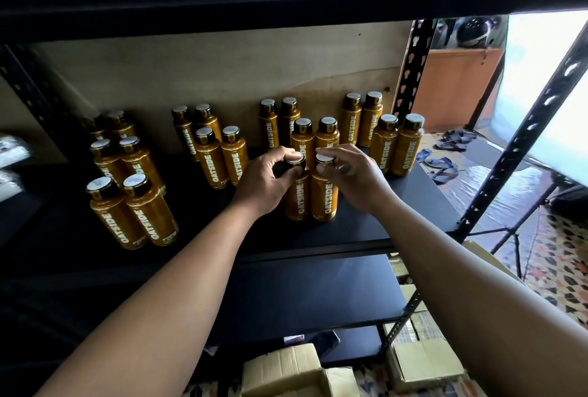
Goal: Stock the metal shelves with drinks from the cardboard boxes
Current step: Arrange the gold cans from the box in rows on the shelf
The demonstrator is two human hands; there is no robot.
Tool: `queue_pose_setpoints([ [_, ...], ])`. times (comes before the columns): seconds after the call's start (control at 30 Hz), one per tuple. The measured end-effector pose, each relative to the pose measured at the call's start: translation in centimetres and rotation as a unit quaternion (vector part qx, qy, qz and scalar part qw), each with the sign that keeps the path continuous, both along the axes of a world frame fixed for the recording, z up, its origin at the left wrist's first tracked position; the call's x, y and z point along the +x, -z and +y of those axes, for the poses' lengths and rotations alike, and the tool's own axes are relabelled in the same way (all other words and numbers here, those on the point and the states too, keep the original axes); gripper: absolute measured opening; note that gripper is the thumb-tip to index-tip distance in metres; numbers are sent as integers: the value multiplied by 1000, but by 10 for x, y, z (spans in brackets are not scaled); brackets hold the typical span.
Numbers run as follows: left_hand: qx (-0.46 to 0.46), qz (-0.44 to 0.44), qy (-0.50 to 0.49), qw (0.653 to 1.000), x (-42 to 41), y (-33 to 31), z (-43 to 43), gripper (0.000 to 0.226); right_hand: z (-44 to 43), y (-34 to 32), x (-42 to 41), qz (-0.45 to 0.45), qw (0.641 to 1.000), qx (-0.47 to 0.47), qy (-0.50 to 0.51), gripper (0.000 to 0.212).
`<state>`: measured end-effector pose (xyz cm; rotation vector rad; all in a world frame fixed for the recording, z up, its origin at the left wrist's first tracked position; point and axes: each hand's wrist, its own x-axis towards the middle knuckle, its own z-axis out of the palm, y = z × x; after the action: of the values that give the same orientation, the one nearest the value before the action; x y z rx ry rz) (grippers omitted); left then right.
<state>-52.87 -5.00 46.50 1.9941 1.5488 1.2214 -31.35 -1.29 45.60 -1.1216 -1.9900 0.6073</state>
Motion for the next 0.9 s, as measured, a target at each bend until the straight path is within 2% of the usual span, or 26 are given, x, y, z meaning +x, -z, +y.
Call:
queue_pose_setpoints([
  [0.47,-20,-18,-1,1000,1,-5,-4,23,-4,-2,3,-18,1000,-14,-3,46],
  [0.9,-8,6,4,1000,21,-1,3,31,-2,2,23,9,999,-22,25,36],
])
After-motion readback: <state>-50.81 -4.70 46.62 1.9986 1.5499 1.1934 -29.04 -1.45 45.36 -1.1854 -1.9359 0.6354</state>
